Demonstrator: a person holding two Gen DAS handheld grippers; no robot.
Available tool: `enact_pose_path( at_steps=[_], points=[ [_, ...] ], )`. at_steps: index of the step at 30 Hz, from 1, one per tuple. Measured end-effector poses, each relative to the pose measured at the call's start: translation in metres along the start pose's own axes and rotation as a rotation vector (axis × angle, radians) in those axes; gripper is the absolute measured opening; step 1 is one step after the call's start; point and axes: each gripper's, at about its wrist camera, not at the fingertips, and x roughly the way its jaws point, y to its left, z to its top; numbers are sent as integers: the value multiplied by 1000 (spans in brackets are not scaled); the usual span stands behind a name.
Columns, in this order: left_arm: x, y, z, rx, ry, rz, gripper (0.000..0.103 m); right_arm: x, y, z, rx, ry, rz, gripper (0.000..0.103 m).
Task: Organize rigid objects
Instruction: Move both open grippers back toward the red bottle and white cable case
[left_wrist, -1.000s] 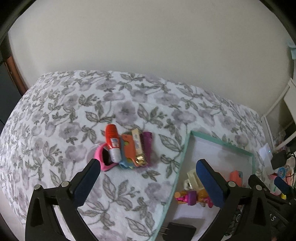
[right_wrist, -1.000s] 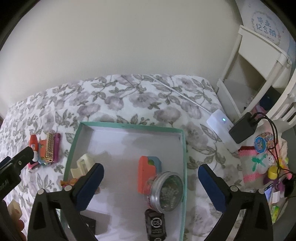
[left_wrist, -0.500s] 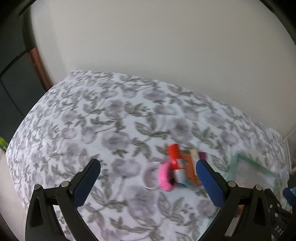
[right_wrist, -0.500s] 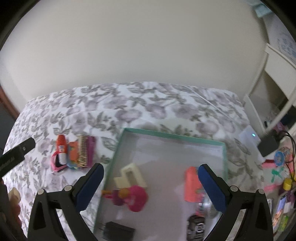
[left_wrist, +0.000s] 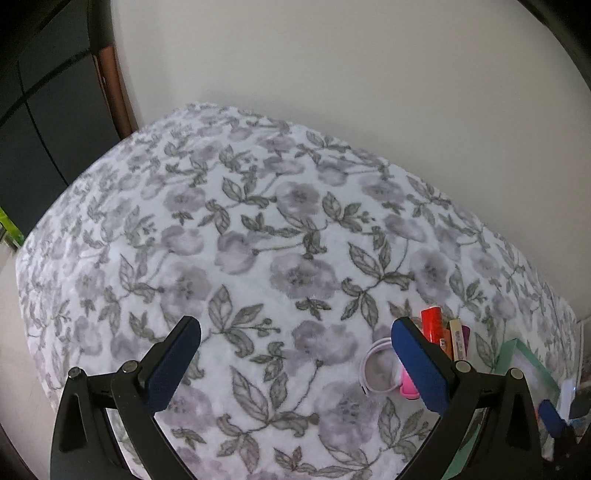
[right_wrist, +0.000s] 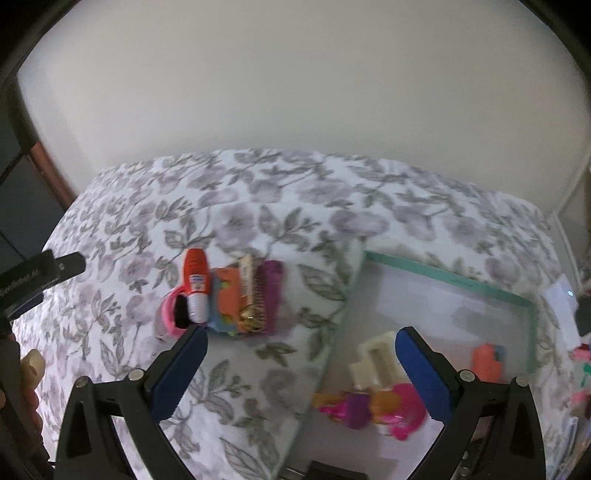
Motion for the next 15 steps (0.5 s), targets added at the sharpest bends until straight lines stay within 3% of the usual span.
enact_pose_path(
  at_steps=[8,15],
  points=[
    [34,-10,-7,5,96,-42,102,24,18,1,-29,7,44,101],
    [61,-7,-12,1,162,-47,102,30,21,14,-6,-32,92,87]
  ],
)
